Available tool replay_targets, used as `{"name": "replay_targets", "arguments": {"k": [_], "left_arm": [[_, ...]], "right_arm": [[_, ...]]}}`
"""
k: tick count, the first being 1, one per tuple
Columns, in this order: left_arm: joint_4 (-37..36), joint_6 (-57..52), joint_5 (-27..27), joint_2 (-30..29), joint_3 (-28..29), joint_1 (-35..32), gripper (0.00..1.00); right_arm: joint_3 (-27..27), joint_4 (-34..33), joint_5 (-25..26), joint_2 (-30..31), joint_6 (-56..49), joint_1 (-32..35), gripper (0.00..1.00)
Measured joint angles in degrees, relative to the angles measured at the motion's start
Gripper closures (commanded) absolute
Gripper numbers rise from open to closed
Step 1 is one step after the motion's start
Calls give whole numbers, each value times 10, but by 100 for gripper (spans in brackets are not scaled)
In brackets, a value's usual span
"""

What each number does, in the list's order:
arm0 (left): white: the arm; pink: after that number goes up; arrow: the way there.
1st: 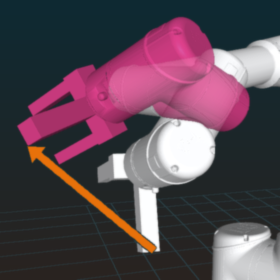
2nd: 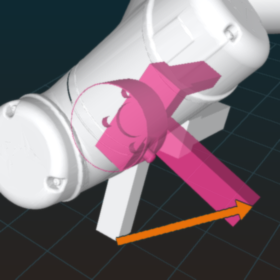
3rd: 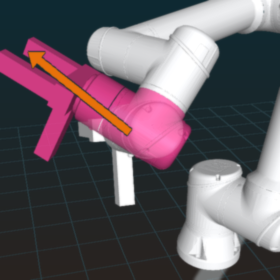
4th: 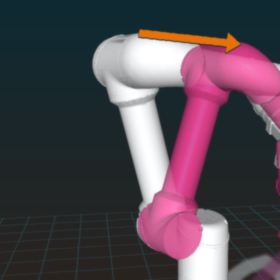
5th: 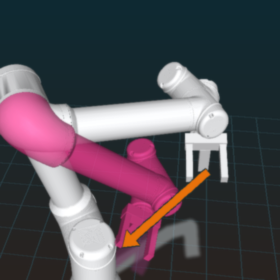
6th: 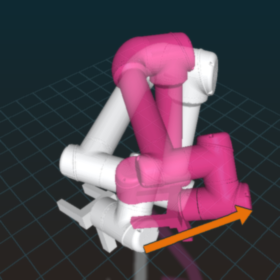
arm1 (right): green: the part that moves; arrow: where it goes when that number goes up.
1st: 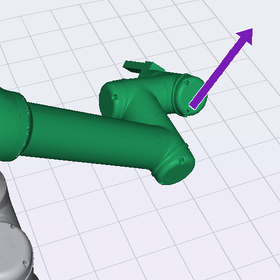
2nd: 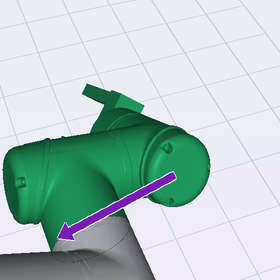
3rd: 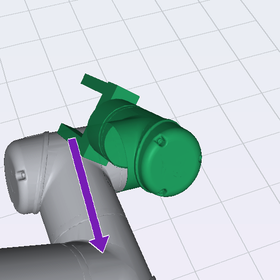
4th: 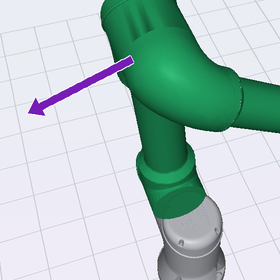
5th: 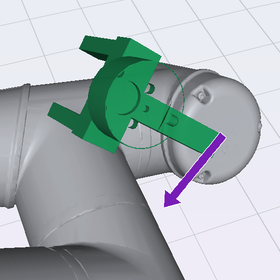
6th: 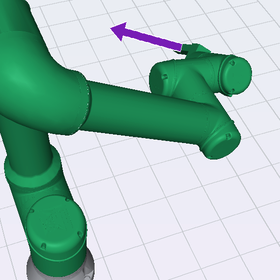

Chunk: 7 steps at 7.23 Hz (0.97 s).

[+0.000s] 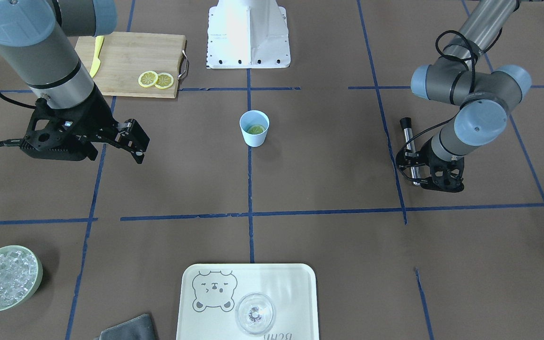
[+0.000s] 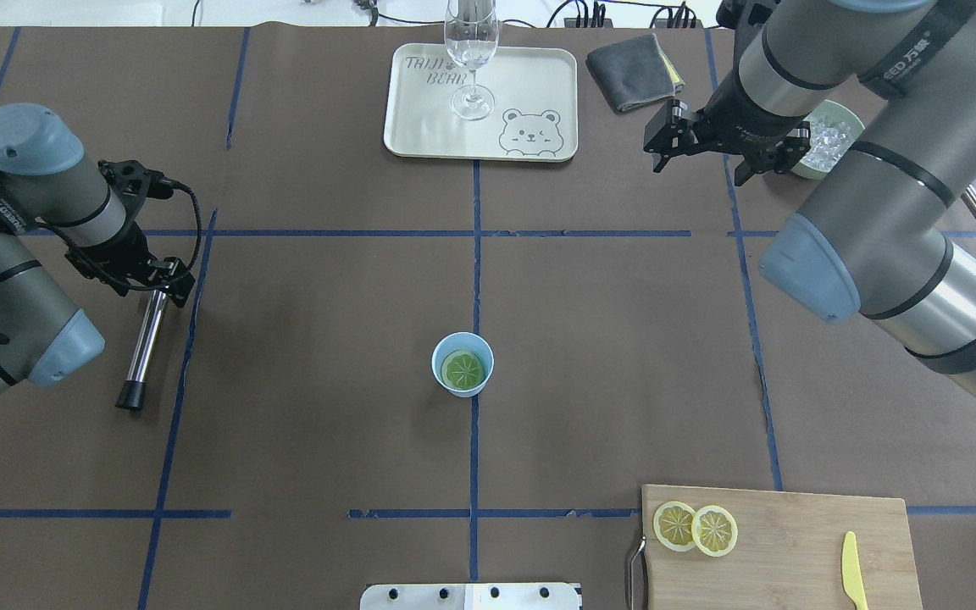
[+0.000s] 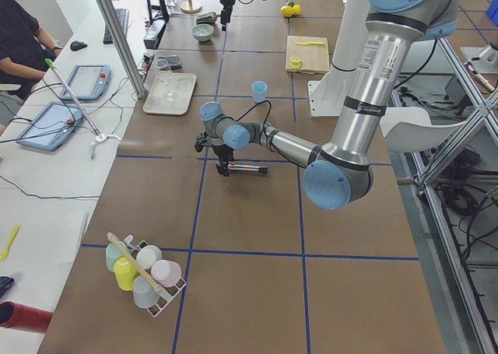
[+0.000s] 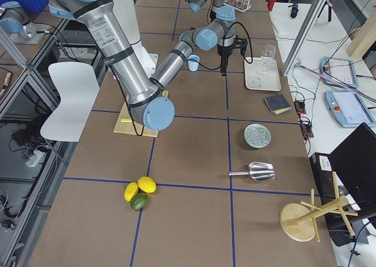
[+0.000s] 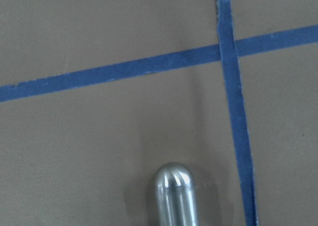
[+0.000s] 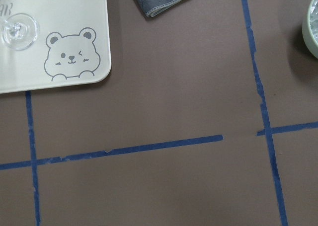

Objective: Squeeze lemon into cup
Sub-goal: 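Grasp the metal rod with the left gripper while the right arm withdraws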

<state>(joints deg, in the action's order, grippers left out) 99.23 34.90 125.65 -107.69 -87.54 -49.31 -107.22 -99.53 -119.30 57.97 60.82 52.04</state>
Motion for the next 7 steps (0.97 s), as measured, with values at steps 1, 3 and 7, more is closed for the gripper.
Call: {"name": "replay_targets", "arguments": {"k": [1,3,7], "left_arm": [[0,0,0,0,0,0,46],[0,0,0,0,-1,0,77],[-13,1,0,0,-12,-2,100]], "right_arm": [[0,0,-1,0,0,2,0],[0,0,-4,0,0,4,0],[0,-1,-6,0,0,8,0]]}}
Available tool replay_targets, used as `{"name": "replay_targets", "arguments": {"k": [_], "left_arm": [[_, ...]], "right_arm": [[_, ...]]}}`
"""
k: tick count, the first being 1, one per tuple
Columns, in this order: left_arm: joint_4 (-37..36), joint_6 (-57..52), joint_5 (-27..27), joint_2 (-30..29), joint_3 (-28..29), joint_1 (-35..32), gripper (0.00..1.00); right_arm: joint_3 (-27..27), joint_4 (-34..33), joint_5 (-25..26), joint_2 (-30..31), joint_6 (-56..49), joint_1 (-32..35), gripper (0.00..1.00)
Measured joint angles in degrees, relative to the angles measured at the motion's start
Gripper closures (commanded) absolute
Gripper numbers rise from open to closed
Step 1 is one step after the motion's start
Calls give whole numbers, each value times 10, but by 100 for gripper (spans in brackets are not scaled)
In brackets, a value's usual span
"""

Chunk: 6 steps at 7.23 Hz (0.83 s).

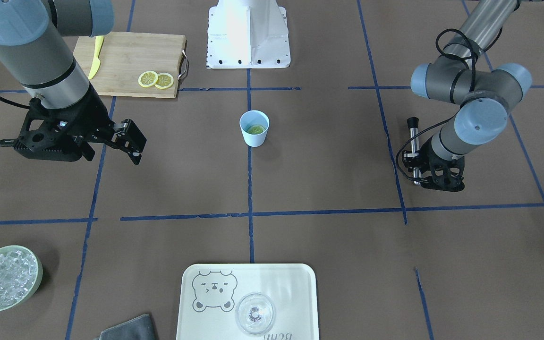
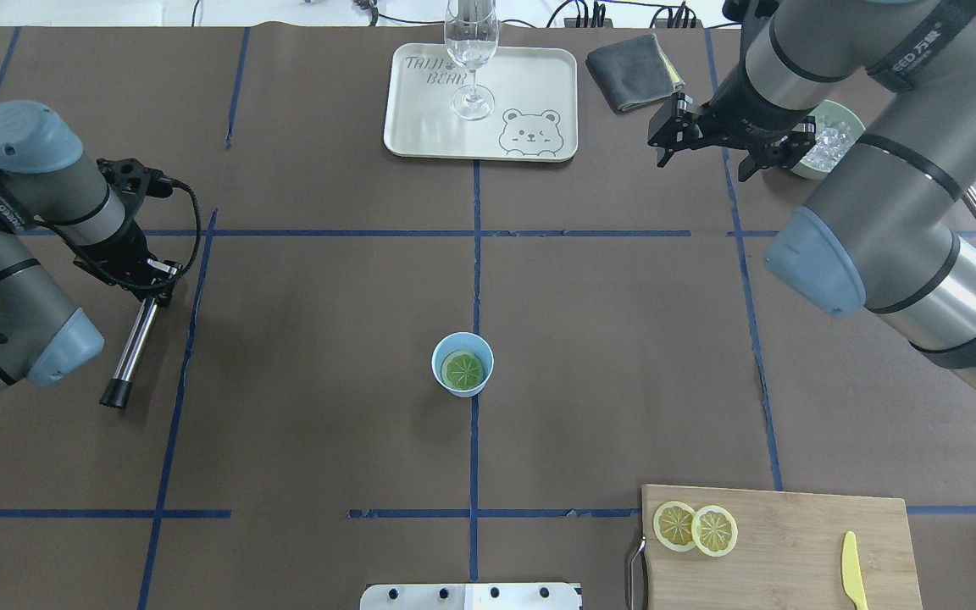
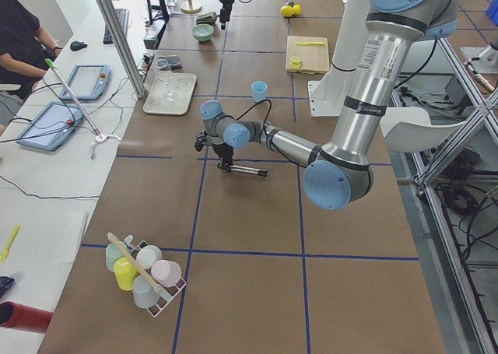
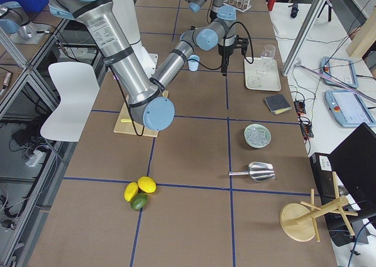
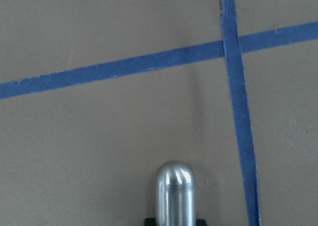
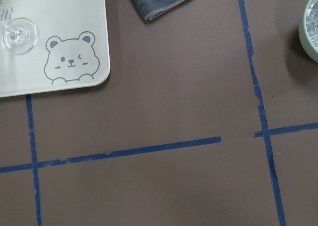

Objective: Squeeze lemon into cup
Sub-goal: 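Grasp the metal rod with the left gripper while the right arm withdraws, then lift the metal rod with the left gripper while the right arm withdraws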

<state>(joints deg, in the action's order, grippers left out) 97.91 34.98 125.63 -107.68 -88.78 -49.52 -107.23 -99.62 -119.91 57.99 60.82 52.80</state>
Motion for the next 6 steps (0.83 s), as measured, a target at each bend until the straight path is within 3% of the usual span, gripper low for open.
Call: {"name": "replay_targets", "arguments": {"k": [3,6], "left_arm": [[-74,-7,-26,-2,-58,-15,100],[-108,-9,-80,-29,-108,-41,100]], "right_arm": [[0,-8,-14,12,-43,29,0],[1,-11,-47,67,-171,92,0]]}}
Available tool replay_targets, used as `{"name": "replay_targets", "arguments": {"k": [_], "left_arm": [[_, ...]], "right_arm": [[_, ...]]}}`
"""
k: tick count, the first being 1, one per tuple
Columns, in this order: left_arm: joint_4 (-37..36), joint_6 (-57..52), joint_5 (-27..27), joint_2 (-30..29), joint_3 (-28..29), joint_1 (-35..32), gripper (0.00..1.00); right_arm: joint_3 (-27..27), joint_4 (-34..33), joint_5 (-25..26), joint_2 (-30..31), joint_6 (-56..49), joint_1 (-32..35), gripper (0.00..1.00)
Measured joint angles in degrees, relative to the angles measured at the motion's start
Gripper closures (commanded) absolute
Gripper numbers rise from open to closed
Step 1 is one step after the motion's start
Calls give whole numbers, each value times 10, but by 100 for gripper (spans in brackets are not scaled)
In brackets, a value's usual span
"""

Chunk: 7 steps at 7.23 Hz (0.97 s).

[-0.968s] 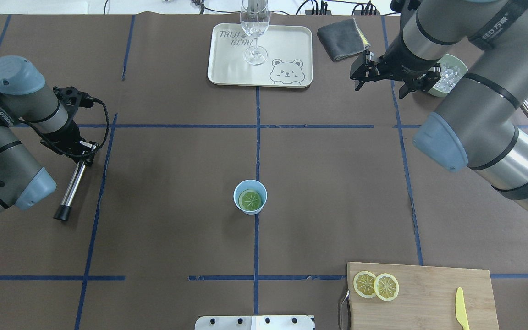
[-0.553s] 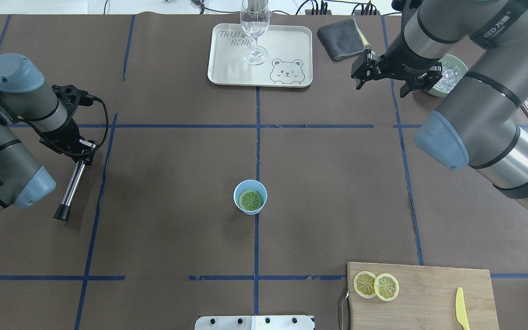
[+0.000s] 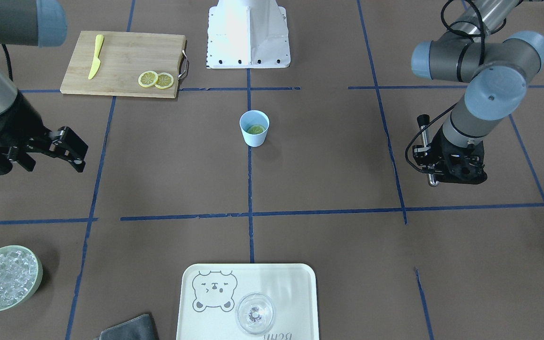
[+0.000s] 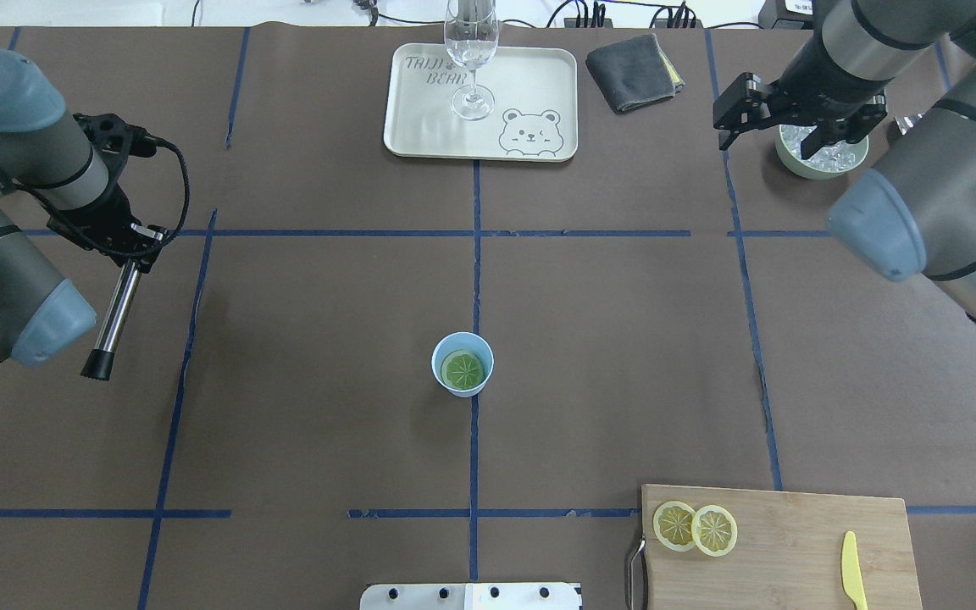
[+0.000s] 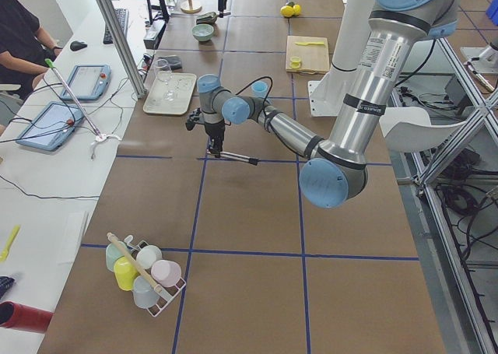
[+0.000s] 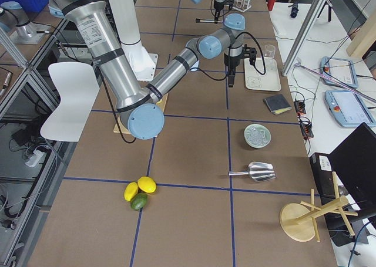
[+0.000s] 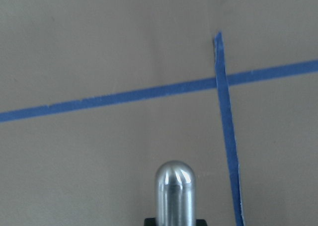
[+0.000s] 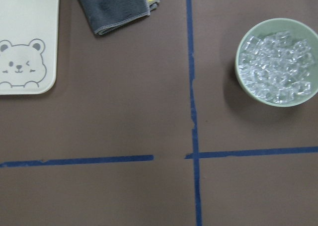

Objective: Squeeze lemon into cup
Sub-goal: 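Lift the metal rod with the left gripper while the right arm withdraws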

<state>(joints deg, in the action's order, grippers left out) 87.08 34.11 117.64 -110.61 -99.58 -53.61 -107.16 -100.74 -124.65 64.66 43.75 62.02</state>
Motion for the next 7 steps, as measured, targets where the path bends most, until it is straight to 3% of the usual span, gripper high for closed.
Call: {"name": "replay_targets", "arguments": {"k": [5,7], "left_arm": [[35,54,-88,-72,-62,-27,100],[65,60,-127,-79,-111,-31,100]], "right_arm": [[18,4,-36,129,-267,115,0],[21,6,-75,196,-366,182,0]]}}
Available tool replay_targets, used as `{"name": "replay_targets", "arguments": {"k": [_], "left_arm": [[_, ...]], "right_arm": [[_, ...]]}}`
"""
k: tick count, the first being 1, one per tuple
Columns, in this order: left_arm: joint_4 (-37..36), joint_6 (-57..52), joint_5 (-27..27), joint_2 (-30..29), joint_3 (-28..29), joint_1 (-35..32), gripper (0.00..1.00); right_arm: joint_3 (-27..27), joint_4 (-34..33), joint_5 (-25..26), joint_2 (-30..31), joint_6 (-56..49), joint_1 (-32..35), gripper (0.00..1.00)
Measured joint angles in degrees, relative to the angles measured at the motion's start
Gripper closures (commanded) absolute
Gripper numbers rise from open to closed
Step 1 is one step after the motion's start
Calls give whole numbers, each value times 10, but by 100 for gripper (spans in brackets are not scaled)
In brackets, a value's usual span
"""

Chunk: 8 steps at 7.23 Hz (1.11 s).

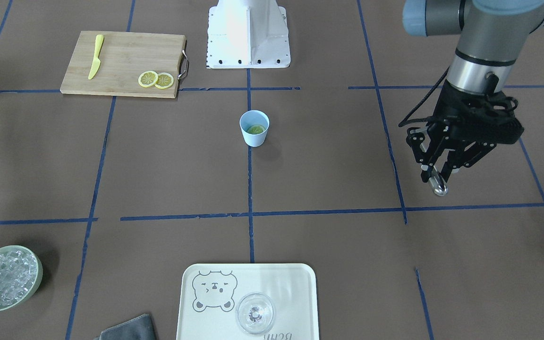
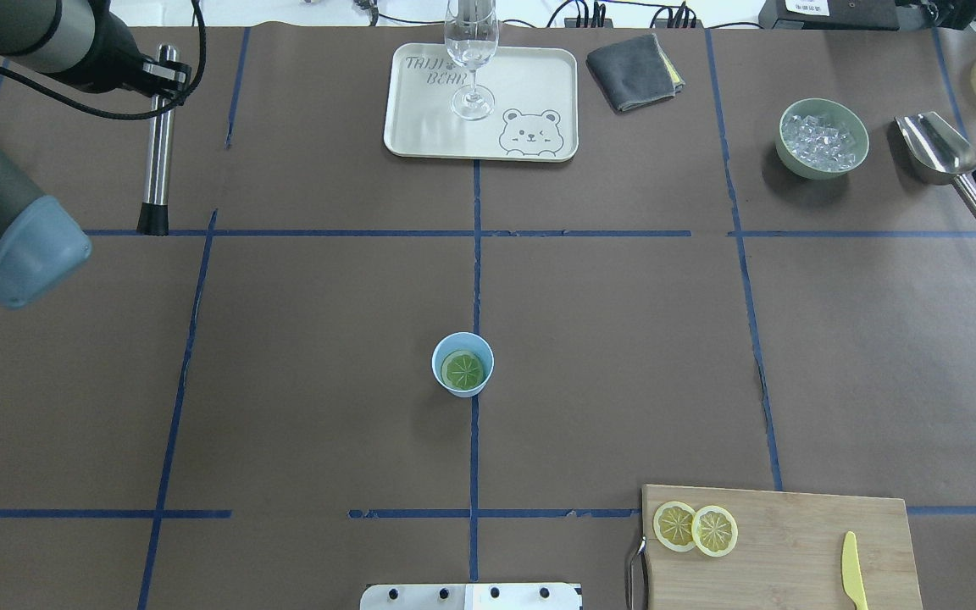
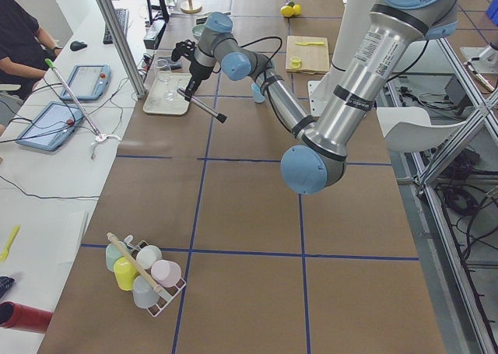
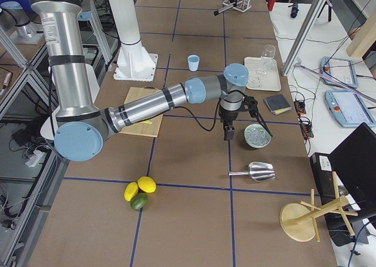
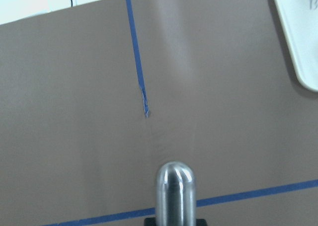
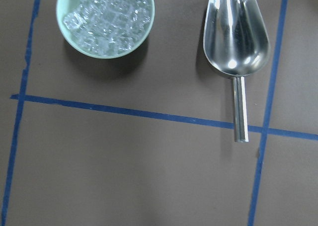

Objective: Squeeze lemon into cup
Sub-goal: 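Lift the metal rod with the left gripper while the right arm withdraws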

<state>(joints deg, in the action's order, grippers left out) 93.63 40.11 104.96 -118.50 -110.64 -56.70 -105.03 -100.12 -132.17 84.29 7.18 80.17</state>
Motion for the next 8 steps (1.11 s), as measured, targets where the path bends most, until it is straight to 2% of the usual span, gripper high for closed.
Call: {"name": "replay_targets", "arguments": {"k": [2,5,8], "left_arm": [[100,30,-9,10,-23,-3,100],[235,39,-10,17,-22,-2,100],[373,37,-11,21,25,2,100]], "right_arm": [[11,1,-32,57,-105,69,0],[76,27,-87,83,-149,112,0],[99,85,-44,78,-148,117,0]]}}
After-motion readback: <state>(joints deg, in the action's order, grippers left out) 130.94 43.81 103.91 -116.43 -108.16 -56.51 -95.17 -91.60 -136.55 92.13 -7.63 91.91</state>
